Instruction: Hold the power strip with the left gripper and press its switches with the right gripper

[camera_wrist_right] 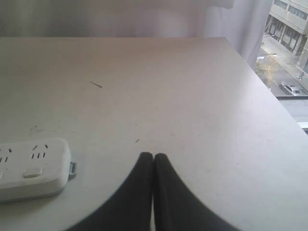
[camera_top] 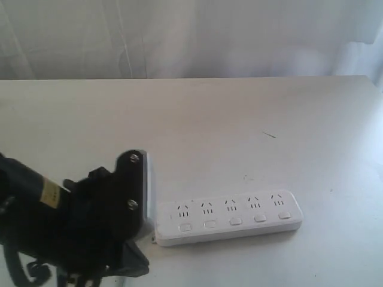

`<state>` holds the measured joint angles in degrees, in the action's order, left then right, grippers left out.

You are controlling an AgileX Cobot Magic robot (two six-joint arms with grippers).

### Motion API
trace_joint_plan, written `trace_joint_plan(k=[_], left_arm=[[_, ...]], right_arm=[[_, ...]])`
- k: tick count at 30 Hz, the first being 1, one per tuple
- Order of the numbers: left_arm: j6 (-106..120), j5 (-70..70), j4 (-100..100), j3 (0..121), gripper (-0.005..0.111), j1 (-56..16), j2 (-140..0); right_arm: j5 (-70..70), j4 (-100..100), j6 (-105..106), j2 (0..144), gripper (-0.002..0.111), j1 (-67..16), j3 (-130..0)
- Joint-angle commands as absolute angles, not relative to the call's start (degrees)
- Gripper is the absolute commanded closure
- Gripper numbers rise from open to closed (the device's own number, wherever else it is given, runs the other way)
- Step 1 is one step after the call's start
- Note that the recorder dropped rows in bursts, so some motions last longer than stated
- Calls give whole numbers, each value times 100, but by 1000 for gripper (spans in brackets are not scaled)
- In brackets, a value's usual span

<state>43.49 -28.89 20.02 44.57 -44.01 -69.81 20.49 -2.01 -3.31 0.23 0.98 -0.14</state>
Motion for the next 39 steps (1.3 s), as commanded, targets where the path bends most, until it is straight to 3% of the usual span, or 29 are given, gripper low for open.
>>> trace_joint_plan(k=[1, 3, 6, 17, 32, 34, 37, 39], left_arm=[[3818, -2705, 673, 5042, 85, -4986, -7656], [3637, -2685, 489, 5257, 58, -4997, -7880], [3552, -2468, 256, 5324, 42, -4997, -8066], [2936, -2023, 49, 5497, 41, -4925, -8709], [2693, -2651, -113, 6080, 41, -4590, -9326], [2693, -2664, -113, 6080, 32, -4590, -9337], [2808, -2626, -113, 6080, 3, -4590, -9337], [2802, -2614, -113, 6080, 2, -4590, -9337]], right_arm=[[2014, -190, -346, 0, 108, 117, 0], [2014, -190, -346, 0, 108, 117, 0], [2014, -190, -346, 0, 108, 117, 0], [2014, -190, -346, 0, 108, 117, 0], [2014, -203, -346, 0, 108, 117, 0], [2014, -203, -346, 0, 108, 117, 0], [2014, -203, -346, 0, 108, 117, 0], [2014, -203, -346, 0, 108, 117, 0]])
